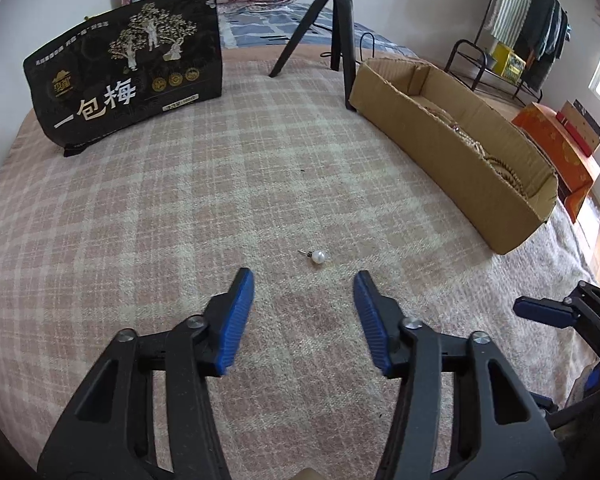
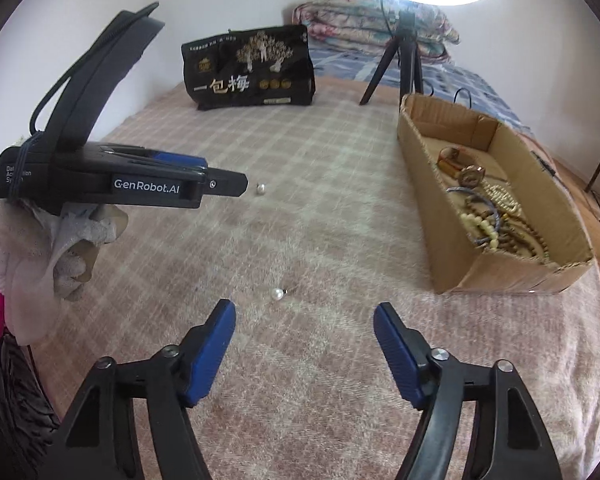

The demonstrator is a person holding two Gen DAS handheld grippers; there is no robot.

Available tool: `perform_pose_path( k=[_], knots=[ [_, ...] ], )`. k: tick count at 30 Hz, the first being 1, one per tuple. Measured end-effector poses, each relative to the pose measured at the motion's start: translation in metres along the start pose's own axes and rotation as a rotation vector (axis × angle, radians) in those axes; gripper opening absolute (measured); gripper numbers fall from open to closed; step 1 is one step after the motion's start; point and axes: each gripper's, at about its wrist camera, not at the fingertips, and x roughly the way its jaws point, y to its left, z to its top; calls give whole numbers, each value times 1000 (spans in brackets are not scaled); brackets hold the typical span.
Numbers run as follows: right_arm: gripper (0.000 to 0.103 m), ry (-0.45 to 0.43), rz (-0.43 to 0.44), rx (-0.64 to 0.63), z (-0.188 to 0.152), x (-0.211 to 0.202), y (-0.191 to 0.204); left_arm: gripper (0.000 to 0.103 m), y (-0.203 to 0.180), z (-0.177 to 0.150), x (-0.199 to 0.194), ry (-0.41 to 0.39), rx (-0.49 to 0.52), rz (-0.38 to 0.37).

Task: Organize jewelry
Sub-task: 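Move left tool to one pearl earring while right tool approaches the other, then close left gripper on a pearl earring while right gripper grasps the other pearl earring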

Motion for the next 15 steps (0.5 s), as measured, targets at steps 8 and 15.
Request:
perform_pose_path(
  k=[8,15],
  knots=[
    [48,29,63,-30,4,19,2,37,-2,3,20,33,-4,-18],
    [39,65,110,-3,8,32,-2,37,4,7,29,47,-39,-43]
  ],
)
